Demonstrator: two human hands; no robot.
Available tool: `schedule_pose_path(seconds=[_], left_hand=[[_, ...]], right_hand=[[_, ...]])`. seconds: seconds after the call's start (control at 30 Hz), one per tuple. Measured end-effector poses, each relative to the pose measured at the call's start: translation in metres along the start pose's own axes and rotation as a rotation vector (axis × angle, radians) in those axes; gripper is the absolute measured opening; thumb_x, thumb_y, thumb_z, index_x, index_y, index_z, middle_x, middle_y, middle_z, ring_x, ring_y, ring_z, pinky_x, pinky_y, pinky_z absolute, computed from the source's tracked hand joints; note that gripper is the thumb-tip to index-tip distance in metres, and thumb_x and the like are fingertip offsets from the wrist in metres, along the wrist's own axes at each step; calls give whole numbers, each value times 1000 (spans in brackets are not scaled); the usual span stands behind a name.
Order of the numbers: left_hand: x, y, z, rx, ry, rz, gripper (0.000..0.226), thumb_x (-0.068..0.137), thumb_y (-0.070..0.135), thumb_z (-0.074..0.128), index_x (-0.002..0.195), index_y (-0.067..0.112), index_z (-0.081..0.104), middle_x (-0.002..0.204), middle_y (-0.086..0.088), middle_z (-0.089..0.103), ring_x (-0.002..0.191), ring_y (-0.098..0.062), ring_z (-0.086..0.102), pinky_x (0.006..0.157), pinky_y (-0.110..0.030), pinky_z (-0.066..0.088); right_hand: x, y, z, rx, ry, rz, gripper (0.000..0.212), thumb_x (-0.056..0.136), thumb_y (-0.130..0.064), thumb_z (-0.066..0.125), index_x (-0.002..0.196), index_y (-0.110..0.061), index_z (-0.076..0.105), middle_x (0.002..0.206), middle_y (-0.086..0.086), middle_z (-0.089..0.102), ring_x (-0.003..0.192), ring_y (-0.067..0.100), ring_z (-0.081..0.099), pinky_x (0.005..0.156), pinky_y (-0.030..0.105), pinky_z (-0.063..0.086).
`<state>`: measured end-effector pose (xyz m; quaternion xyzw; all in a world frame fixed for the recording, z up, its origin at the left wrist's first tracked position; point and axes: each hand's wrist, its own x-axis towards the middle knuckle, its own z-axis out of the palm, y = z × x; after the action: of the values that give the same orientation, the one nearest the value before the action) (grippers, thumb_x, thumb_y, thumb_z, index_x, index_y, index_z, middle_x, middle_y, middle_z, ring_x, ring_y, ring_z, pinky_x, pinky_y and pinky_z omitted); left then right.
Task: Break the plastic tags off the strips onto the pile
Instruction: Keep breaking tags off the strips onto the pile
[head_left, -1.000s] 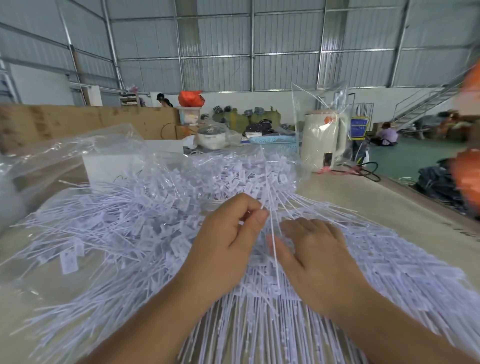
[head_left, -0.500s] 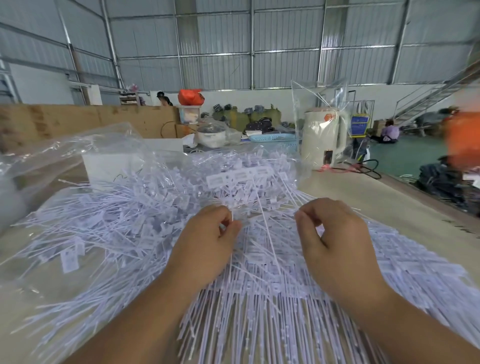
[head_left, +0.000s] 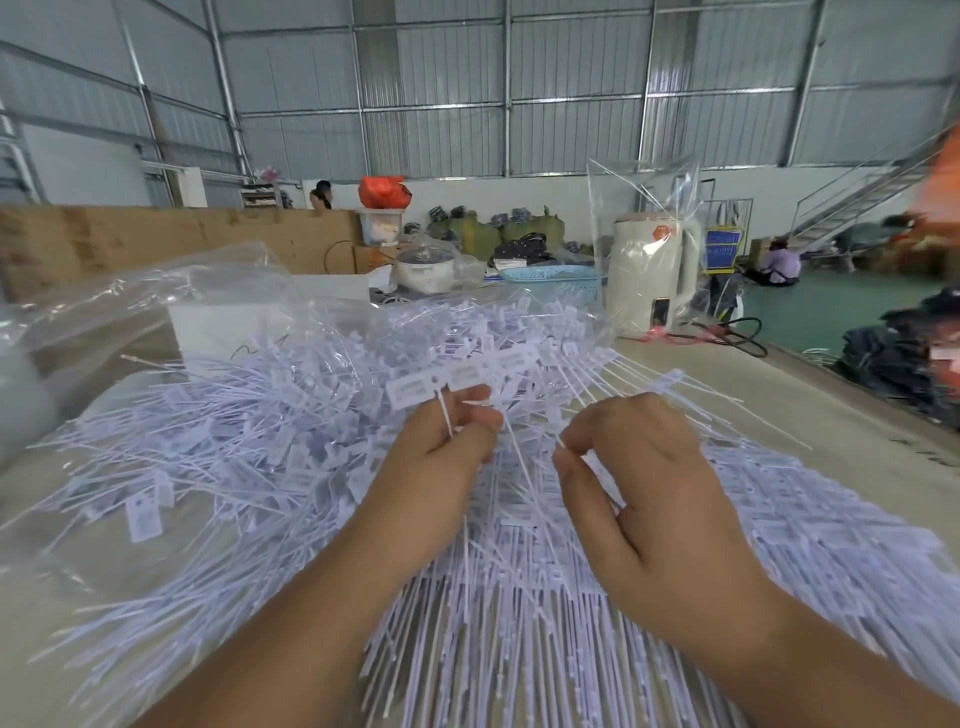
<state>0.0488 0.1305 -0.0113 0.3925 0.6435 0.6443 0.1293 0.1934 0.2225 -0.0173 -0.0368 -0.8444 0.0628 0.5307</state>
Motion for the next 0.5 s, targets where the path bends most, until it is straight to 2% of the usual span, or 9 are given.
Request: schedule_pose_path(seconds=[0.07,0.13,0.2,0.27,0.37,0.5], left_hand=[[0,5,3,-182,-66,-96,38,69,43,66,102,26,71,96,4,72,94,-20,68,83,-38,51],[-1,12,6,-394,-141,-153,56,60,45,79,108,17,72,95,2,73,90,-16,70,72,-27,53],[-4,21,8,-616,-182,-171,51,58,42,85,105,25,76,98,0,74,84,-12,71,62,-22,54],[-5,24,9,-749,-189,-181,40,66,41,75,106,31,76,101,-2,73,91,-15,71,65,-25,57],[-5,23,7,-799,-190,-213,27,77,37,63,98,29,78,99,-3,73,94,-15,71,69,-27,58],[-6,23,5,-805,-235,-212,22,81,33,59,94,28,77,98,-6,72,96,-18,70,69,-30,58]], right_hand=[[0,-4,0,-14,-12,-37,19,93,-19,48,89,-8,63,89,0,60,83,22,54,76,41,44],[1,-9,1,-42,-43,-78,20,94,-20,48,92,-8,64,93,1,61,87,23,55,79,41,43],[1,-13,2,-85,-87,-128,22,94,-20,48,94,-7,66,97,3,63,89,25,56,81,41,42],[0,-17,3,-111,-138,-167,22,94,-20,48,93,-7,66,97,3,63,89,26,56,82,41,42],[0,-20,1,-110,-256,-144,26,96,-28,44,89,-12,64,95,-3,61,90,21,53,86,39,40],[1,-15,-3,59,-494,48,45,98,-46,30,86,-18,62,93,-9,55,92,11,49,91,36,38]])
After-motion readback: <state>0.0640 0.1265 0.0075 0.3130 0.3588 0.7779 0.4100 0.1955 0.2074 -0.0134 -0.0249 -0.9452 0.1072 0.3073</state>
